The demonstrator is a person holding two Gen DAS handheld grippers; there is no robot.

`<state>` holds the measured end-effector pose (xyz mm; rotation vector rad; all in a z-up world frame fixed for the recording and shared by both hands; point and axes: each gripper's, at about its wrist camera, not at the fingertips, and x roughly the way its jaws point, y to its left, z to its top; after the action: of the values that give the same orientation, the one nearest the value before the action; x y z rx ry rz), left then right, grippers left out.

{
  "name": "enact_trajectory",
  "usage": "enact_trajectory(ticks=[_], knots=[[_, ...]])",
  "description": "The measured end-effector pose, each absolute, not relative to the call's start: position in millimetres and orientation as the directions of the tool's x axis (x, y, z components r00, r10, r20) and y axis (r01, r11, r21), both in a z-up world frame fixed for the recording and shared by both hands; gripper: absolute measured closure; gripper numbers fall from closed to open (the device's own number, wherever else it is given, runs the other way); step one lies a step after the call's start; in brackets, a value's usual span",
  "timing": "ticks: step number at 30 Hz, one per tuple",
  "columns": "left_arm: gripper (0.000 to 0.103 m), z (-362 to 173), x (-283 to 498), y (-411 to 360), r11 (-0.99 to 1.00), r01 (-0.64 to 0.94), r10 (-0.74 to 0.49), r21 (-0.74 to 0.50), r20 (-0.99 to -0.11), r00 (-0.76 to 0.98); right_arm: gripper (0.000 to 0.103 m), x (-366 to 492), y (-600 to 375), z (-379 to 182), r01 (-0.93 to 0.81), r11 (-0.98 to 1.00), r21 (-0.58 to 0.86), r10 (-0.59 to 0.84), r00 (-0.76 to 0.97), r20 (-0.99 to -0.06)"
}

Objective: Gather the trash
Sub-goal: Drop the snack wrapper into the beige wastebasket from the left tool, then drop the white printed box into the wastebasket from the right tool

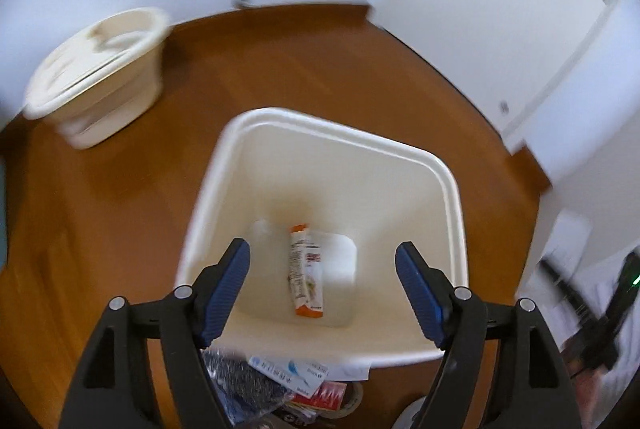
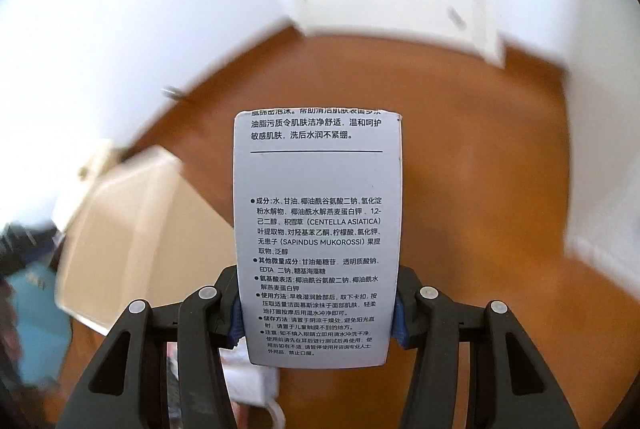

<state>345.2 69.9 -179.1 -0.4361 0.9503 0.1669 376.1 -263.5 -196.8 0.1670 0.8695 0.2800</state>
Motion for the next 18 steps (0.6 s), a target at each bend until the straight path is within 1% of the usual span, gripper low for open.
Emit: enact_trajectory(ticks=[2, 4, 5, 7, 9, 10, 11, 13, 14, 15, 16, 18], knots=[[0.028, -187.2, 316.7, 84.1, 0.861, -0.407, -0.009, -0.304, -0.810, 0.586, 0.047, 388.7, -230.0, -156.6, -0.318, 0.916, 0.246, 0.396, 0.608, -0.688], [0.028, -198.4, 291.7, 97.5, 0.817, -0.483, 0.032, -0.316, -0.810, 0.585, 0.047, 399.9, -190.9, -133.0, -0.453, 0.863, 0.223, 0.467, 0.549, -0.693], [0.028, -206.4, 278.0, 104.1, 0.794, -0.516, 0.045, -0.322, -0.815, 0.578, 0.047, 405.4, -161.4, -124.6, -0.538, 0.822, 0.187, 0.492, 0.504, -0.710], [0.028, -213.3, 268.5, 103.0, 0.762, -0.557, 0.051, -0.330, -0.826, 0.561, 0.047, 410.8, -106.3, -124.8, -0.656, 0.750, 0.083, 0.462, 0.431, -0.775], [0.028, -222.7, 262.3, 111.3, 0.725, -0.588, 0.032, -0.359, -0.835, 0.550, 0.047, 412.1, -41.3, -146.0, -0.789, 0.614, 0.010, 0.424, 0.319, -0.848], [0.028, -225.5, 262.4, 113.8, 0.717, -0.594, 0.027, -0.366, -0.836, 0.548, 0.047, 413.5, -17.2, -161.5, -0.820, 0.572, -0.020, 0.378, 0.285, -0.881], [0.028, -226.1, 261.4, 115.8, 0.715, -0.595, 0.025, -0.368, -0.836, 0.548, 0.047, 416.3, 7.7, -185.6, -0.844, 0.535, -0.049, 0.303, 0.245, -0.921], [0.028, -222.5, 252.7, 114.5, 0.720, -0.590, 0.035, -0.365, -0.831, 0.556, 0.047, 416.9, 43.6, -234.5, -0.890, 0.449, -0.073, 0.174, 0.168, -0.970], [0.028, -223.6, 250.8, 117.7, 0.722, -0.590, 0.041, -0.363, -0.828, 0.559, 0.047, 411.5, 58.2, -251.0, -0.906, 0.410, -0.110, 0.113, 0.169, -0.979], [0.028, -226.6, 251.6, 119.2, 0.720, -0.590, 0.041, -0.365, -0.827, 0.561, 0.047, 407.9, 73.4, -273.5, -0.920, 0.342, -0.189, 0.020, 0.209, -0.978], [0.028, -228.4, 250.2, 120.7, 0.718, -0.590, 0.036, -0.370, -0.827, 0.562, 0.047, 404.9, 84.2, -294.0, -0.932, 0.271, -0.240, -0.052, 0.235, -0.971], [0.028, -232.1, 248.2, 123.8, 0.712, -0.592, 0.026, -0.376, -0.830, 0.557, 0.047, 404.8, 94.5, -323.1, -0.949, 0.216, -0.232, -0.136, 0.206, -0.969]])
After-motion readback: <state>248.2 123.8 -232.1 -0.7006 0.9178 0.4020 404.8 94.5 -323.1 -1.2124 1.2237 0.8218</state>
